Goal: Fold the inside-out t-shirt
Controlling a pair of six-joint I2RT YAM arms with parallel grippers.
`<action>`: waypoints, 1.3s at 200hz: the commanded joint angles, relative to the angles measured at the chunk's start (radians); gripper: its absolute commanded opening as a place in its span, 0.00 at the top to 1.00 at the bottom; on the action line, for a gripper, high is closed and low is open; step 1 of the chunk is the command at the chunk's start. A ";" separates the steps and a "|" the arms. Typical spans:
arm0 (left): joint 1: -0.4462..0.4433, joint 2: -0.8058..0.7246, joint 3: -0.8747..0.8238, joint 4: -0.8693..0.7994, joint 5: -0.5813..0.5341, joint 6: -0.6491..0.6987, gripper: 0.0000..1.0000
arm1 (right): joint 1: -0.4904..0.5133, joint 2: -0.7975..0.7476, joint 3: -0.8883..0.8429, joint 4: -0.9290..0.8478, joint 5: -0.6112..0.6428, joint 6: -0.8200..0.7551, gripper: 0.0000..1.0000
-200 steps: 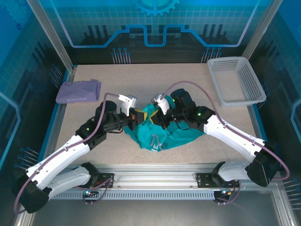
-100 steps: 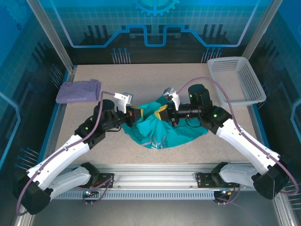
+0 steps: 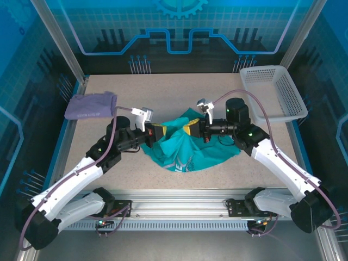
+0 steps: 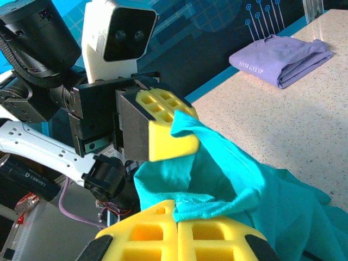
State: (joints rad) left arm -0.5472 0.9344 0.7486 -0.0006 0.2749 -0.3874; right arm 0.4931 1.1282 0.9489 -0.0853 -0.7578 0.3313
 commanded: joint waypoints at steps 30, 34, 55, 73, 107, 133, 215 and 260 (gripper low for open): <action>0.042 0.002 -0.012 0.031 0.002 -0.029 1.00 | -0.041 -0.080 -0.042 0.078 -0.114 0.024 1.00; 0.042 0.005 -0.013 0.034 0.005 -0.030 1.00 | -0.041 -0.079 -0.046 0.080 -0.116 0.024 1.00; 0.041 0.012 -0.015 0.044 0.019 -0.028 1.00 | -0.042 -0.073 -0.056 0.081 -0.116 0.024 1.00; 0.042 0.012 -0.015 0.037 0.019 -0.018 1.00 | -0.044 -0.080 -0.061 0.065 -0.080 0.024 0.98; 0.041 0.013 -0.011 0.051 0.069 -0.007 1.00 | -0.023 -0.066 0.022 -0.220 0.178 -0.108 0.72; 0.040 0.018 -0.007 0.060 0.116 0.006 1.00 | 0.033 -0.064 0.085 -0.329 0.285 -0.239 0.58; 0.040 0.010 -0.001 0.059 0.199 0.029 1.00 | 0.185 0.168 0.246 -0.372 0.270 -0.383 0.35; 0.040 -0.025 0.006 -0.052 -0.028 0.036 0.96 | 0.186 0.224 0.193 -0.176 0.124 -0.223 0.92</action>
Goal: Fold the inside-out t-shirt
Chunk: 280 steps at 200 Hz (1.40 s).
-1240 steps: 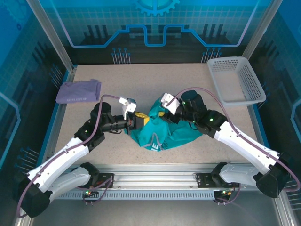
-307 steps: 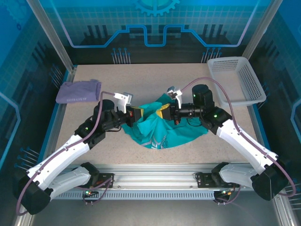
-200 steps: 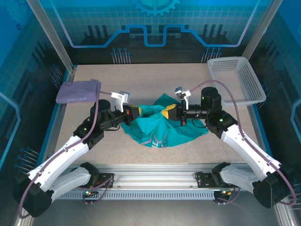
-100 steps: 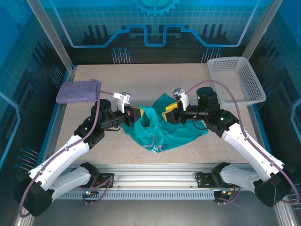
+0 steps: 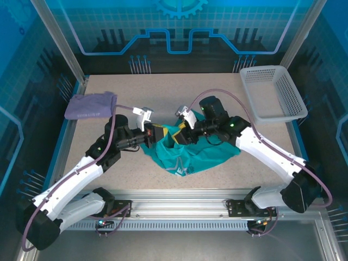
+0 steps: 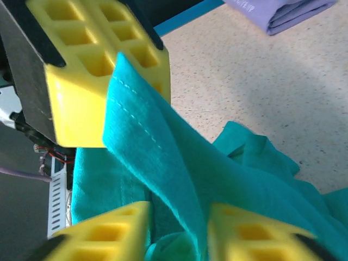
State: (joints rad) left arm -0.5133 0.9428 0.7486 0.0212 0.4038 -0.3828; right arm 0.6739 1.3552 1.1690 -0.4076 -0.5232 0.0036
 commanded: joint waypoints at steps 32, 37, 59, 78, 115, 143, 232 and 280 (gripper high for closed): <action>0.006 -0.032 0.059 -0.285 -0.393 0.028 0.66 | 0.005 0.010 -0.118 0.473 -0.066 0.437 1.00; 0.006 -0.035 0.065 -0.311 -0.403 0.022 0.62 | 0.008 0.012 -0.130 0.513 -0.039 0.477 1.00; 0.006 -0.056 0.083 -0.415 -0.413 -0.014 0.44 | 0.024 0.019 -0.156 0.582 0.092 0.559 1.00; 0.004 -0.070 0.078 -0.473 -0.394 -0.053 0.37 | 0.033 0.023 -0.164 0.599 0.157 0.574 1.00; 0.004 -0.069 0.038 -0.473 -0.327 -0.107 0.40 | 0.036 0.025 -0.175 0.612 0.195 0.573 1.00; 0.004 -0.040 0.012 -0.371 -0.291 -0.107 0.55 | 0.036 0.023 -0.175 0.601 0.187 0.557 1.00; 0.010 -0.069 -0.088 0.013 0.031 -0.013 1.00 | -0.028 -0.068 -0.159 0.290 0.241 0.391 1.00; 0.012 -0.121 -0.143 0.250 0.277 -0.022 1.00 | -0.119 0.002 -0.017 0.006 0.096 0.257 0.85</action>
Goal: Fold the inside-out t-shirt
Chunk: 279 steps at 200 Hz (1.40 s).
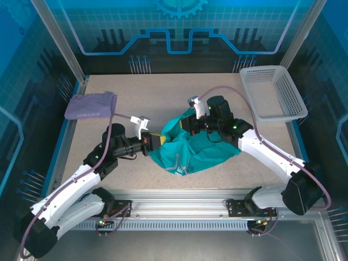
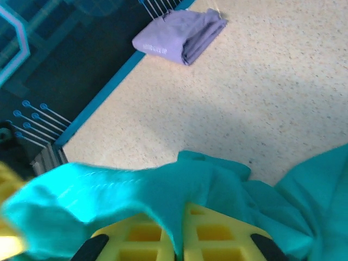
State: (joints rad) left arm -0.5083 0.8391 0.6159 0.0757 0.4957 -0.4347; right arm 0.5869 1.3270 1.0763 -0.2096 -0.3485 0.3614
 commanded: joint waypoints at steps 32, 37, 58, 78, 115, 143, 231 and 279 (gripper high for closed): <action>0.008 -0.031 -0.025 0.269 0.180 0.011 1.00 | -0.064 0.046 0.117 -0.312 -0.098 -0.167 0.79; 0.009 -0.032 -0.025 0.271 0.170 0.010 1.00 | -0.064 0.041 0.116 -0.322 -0.101 -0.183 0.78; 0.008 -0.027 -0.025 0.279 0.133 0.004 1.00 | -0.064 -0.013 0.109 -0.357 -0.102 -0.248 0.71; 0.009 -0.021 -0.030 0.298 0.111 -0.008 1.00 | -0.062 -0.099 0.086 -0.348 -0.096 -0.302 0.63; 0.008 -0.002 -0.031 0.310 0.099 -0.017 1.00 | -0.023 -0.231 0.024 -0.235 -0.115 -0.341 0.56; 0.009 0.008 -0.027 0.300 0.097 -0.015 1.00 | 0.047 -0.253 0.017 -0.207 -0.037 -0.379 0.55; 0.009 0.011 -0.024 0.284 0.110 -0.009 1.00 | 0.105 -0.113 0.023 -0.091 -0.219 -0.363 0.74; 0.008 0.009 -0.022 0.274 0.112 -0.008 1.00 | 0.106 -0.057 0.039 -0.059 -0.251 -0.371 0.67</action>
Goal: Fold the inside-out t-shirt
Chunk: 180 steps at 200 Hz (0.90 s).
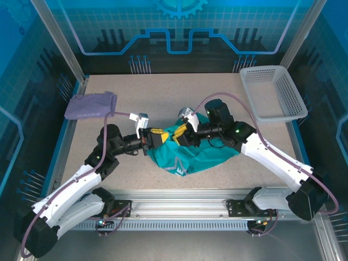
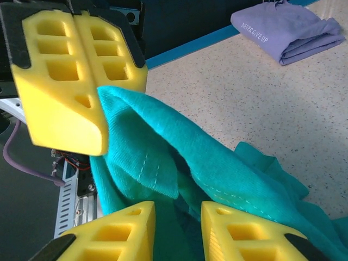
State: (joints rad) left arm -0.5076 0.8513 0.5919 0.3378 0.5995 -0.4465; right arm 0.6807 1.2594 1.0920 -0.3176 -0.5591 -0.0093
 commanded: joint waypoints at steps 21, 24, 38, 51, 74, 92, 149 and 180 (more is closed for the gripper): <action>0.008 -0.001 0.002 0.014 0.008 0.005 1.00 | 0.012 0.013 0.027 0.055 -0.044 -0.010 0.63; 0.009 0.000 0.002 0.014 0.008 0.004 1.00 | 0.012 0.014 0.029 0.055 -0.044 -0.011 0.63; 0.007 0.002 0.003 0.013 0.008 0.005 1.00 | 0.012 0.013 0.031 0.056 -0.050 -0.015 0.63; 0.008 0.003 0.003 0.012 0.008 0.005 1.00 | 0.011 0.009 0.031 0.061 -0.059 -0.017 0.65; 0.007 0.005 0.003 0.012 0.008 0.005 1.00 | 0.014 0.003 0.031 0.061 -0.069 -0.022 0.74; 0.007 0.005 0.002 0.011 0.007 0.004 1.00 | 0.015 -0.002 0.031 0.061 -0.078 -0.025 0.82; 0.007 0.004 0.010 -0.044 -0.051 0.025 1.00 | 0.016 -0.040 0.024 -0.004 -0.065 -0.061 1.00; 0.008 0.005 0.032 -0.134 -0.123 0.073 0.79 | 0.011 -0.072 0.033 -0.059 -0.032 -0.060 1.00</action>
State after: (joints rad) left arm -0.5076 0.8520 0.5922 0.2817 0.5461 -0.4263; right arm 0.6819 1.2308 1.0943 -0.3153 -0.6086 -0.0513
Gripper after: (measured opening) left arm 0.136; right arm 0.058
